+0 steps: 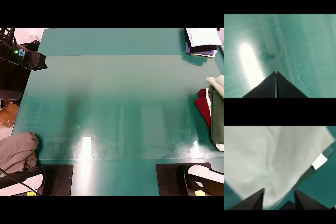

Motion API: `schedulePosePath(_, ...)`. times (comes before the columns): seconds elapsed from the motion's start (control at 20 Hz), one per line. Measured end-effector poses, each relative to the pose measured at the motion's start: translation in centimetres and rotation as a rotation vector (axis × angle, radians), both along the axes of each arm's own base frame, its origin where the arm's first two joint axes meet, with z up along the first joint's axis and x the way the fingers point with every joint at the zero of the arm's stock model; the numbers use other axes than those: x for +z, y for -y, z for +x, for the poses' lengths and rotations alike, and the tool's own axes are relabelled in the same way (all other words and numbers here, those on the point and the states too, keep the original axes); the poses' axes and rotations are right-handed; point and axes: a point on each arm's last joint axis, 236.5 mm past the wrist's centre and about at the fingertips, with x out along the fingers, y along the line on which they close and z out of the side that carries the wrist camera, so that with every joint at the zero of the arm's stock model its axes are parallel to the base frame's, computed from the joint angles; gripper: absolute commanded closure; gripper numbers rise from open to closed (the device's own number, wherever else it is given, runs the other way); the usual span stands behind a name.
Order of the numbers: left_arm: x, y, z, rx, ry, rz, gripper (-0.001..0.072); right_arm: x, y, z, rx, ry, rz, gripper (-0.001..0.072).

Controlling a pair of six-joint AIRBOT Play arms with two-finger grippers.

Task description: Fold the shirts.

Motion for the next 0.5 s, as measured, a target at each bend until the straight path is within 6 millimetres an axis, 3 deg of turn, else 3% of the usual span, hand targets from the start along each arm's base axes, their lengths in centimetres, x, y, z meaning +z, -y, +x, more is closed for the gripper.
schedulePosePath(0.15, 0.0, 0.0, 0.0, -0.002, 0.001, 0.001, 0.0678, -1.8, -0.7, -1.6, -0.022, -0.050, 0.041, 0.0195)
schedulePosePath(0.3, 0.1, 0.0, 0.2, 0.000, 0.011, 0.000, 0.0678, -2.1, -1.4, -1.7, -0.020, -0.034, 0.053, 0.0197)
schedulePosePath(0.45, 0.2, 0.0, 0.3, 0.001, 0.017, -0.001, 0.0678, -0.9, -3.4, 1.7, 0.054, 0.114, 0.061, 0.0209)
schedulePosePath(0.5, 0.3, 0.0, 0.4, 0.002, 0.022, -0.002, 0.0677, -0.2, -4.3, 3.0, 0.087, 0.169, 0.061, 0.0327)
